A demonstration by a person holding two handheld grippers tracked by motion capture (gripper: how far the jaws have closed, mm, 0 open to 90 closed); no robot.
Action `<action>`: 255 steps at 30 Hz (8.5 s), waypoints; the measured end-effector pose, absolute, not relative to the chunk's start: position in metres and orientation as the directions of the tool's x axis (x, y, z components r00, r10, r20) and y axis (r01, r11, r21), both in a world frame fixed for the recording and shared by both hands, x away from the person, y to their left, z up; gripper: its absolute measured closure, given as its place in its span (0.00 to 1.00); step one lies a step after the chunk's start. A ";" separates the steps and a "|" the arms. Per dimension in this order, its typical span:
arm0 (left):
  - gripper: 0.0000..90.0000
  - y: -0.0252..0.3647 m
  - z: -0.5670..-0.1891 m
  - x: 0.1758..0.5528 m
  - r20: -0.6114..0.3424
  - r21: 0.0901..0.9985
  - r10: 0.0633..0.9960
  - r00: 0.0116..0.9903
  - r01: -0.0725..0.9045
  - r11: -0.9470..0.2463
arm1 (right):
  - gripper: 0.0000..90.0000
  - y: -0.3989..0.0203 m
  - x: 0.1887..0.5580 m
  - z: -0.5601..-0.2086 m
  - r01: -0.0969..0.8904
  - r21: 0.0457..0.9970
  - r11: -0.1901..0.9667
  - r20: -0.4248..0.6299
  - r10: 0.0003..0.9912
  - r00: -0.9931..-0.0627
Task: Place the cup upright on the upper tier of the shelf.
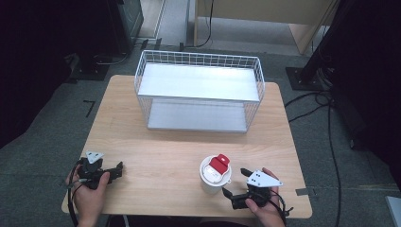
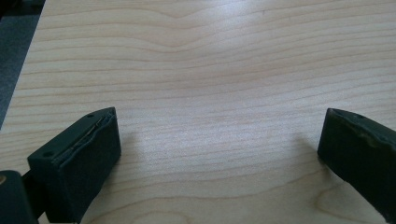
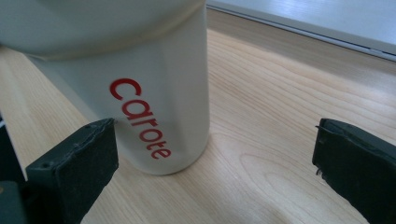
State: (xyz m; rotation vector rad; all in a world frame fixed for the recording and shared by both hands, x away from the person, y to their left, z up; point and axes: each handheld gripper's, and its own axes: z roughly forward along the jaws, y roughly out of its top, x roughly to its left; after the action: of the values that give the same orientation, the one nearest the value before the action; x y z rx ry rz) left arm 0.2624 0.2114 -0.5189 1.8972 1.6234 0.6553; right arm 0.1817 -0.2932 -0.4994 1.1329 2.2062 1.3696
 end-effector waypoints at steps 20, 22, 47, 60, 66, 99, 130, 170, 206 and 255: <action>0.00 0.211 -0.519 0.262 0.010 0.685 0.989 0.151 0.719 -0.117 | 0.01 -0.266 0.182 -0.494 0.426 0.878 0.220 0.171 0.687 -0.707; 0.00 0.211 -0.519 0.262 0.010 0.685 0.989 0.150 0.719 -0.116 | 0.02 -0.264 0.183 -0.494 0.423 0.880 0.217 0.170 0.687 -0.707; 0.00 0.211 -0.519 0.262 0.010 0.685 0.989 0.150 0.719 -0.116 | 0.07 -0.237 0.188 -0.483 0.355 0.925 0.139 0.150 0.724 -0.674; 0.00 0.211 -0.519 0.262 0.011 0.685 0.989 0.151 0.719 -0.117 | 0.12 -0.231 0.194 -0.482 0.340 0.932 0.125 0.134 0.752 -0.645; 0.00 0.211 -0.519 0.262 0.011 0.685 0.989 0.151 0.719 -0.117 | 0.12 -0.231 0.193 -0.482 0.335 0.933 0.129 0.128 0.752 -0.646; 0.00 0.211 -0.519 0.262 0.011 0.685 0.988 0.151 0.719 -0.118 | 0.13 -0.238 0.195 -0.453 0.244 0.969 0.031 0.119 0.807 -0.579; 0.00 0.211 -0.519 0.262 0.011 0.685 0.988 0.151 0.719 -0.118 | 0.13 -0.232 0.234 -0.378 0.030 0.998 -0.063 0.070 0.887 -0.457; 0.00 0.211 -0.519 0.262 0.011 0.685 0.988 0.156 0.718 -0.121 | 0.13 -0.214 0.350 -0.294 -0.069 0.996 -0.052 0.029 0.951 -0.307; 0.00 0.211 -0.519 0.262 0.011 0.682 0.987 0.161 0.720 -0.125 | 0.12 -0.203 0.435 -0.318 0.025 1.000 -0.014 0.018 0.978 -0.207; 0.00 0.211 -0.519 0.262 0.014 0.682 0.985 0.169 0.719 -0.133 | 0.00 -0.239 0.370 -0.327 0.037 0.999 0.014 -0.003 0.962 -0.272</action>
State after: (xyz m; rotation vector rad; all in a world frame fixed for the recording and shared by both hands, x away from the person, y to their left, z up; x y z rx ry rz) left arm 0.2623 0.2113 -0.5186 1.9153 1.6055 0.6481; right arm 0.3701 -0.2385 -0.3274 1.0884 1.4430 1.3844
